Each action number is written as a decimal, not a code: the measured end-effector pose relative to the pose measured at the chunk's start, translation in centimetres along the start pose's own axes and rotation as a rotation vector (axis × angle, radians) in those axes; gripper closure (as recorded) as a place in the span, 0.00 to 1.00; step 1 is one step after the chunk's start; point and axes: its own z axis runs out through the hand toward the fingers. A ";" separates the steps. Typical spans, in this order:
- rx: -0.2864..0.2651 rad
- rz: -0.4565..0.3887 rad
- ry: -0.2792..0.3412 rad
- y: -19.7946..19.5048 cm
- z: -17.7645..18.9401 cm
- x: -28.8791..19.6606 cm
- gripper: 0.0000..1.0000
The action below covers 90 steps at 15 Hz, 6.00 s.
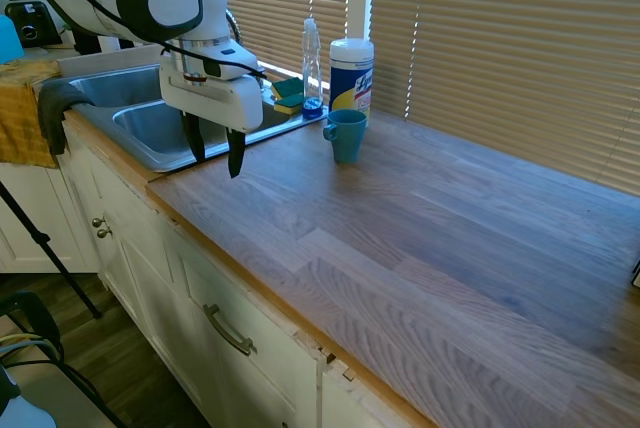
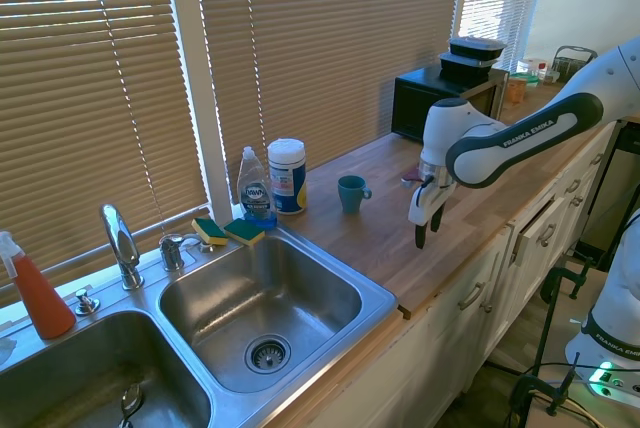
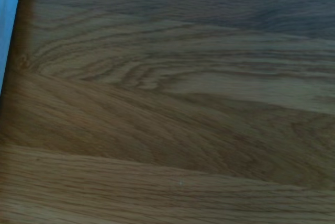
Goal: Put the mug in the sink
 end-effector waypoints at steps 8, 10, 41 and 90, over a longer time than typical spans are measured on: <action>0.058 0.031 0.049 -2.3 -5.3 1.7 0.00; 0.091 0.075 0.070 -3.5 -7.3 2.5 0.00; 0.036 0.392 0.067 -17.9 1.6 22.6 1.00; 0.017 -0.208 0.130 -42.0 9.3 -5.6 1.00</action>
